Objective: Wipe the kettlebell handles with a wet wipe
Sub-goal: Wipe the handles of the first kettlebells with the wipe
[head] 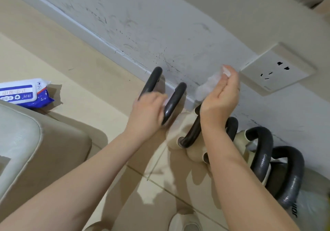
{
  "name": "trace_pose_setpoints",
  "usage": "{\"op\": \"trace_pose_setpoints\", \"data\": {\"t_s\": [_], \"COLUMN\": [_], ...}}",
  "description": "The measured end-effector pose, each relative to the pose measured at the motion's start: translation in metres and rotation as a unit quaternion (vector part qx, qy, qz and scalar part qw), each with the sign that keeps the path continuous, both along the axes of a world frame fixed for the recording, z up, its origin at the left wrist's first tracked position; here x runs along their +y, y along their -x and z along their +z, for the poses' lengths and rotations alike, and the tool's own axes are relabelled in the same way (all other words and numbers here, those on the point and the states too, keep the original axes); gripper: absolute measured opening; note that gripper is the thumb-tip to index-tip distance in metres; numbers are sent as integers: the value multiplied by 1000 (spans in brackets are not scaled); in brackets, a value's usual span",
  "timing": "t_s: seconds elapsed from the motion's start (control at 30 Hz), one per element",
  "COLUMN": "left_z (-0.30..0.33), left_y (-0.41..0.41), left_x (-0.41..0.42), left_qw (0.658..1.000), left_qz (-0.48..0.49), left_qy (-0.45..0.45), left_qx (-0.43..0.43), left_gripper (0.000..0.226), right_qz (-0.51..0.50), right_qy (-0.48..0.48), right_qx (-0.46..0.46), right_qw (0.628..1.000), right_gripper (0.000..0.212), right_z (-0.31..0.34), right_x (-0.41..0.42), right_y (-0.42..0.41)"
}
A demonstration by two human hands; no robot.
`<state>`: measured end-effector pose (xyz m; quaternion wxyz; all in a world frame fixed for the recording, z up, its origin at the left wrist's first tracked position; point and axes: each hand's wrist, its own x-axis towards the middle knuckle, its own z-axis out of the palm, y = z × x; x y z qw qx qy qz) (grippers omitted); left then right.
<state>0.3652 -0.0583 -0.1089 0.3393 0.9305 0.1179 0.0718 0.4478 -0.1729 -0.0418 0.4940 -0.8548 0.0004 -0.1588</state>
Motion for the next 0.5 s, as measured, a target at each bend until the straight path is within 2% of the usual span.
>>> {"op": "trace_pose_setpoints", "data": {"t_s": [0.07,0.13,0.2,0.23,0.27,0.3,0.4,0.5], "left_z": [-2,-5,-5,-5,-7,-9,-11,-9], "left_y": [1,-3,-6,-5,-5,-4,-2,-2], "left_x": [-14,-17,-14,-12,-10,-9,-6,-7], "left_qw": [995,983,972,969,968,968,969,967], "left_qz": [-25,36,78,75,65,57,58,64], "left_qy": [81,154,192,196,195,187,182,195], "left_qx": [57,94,112,128,142,158,158,153], "left_gripper": [40,36,25,19,13,10,13,22], "right_qz": [83,209,338,383,402,400,342,339], "right_qy": [14,50,134,187,220,223,300,369], "right_qx": [-41,23,113,118,100,80,17,62], "right_qw": [996,976,925,897,883,885,890,863], "right_gripper": [32,33,38,41,41,40,34,16], "right_z": [-1,-14,-31,-38,-44,-48,-57,-55], "right_x": [1,4,6,5,4,2,-2,-1], "right_y": [9,20,27,30,30,29,20,5]}}
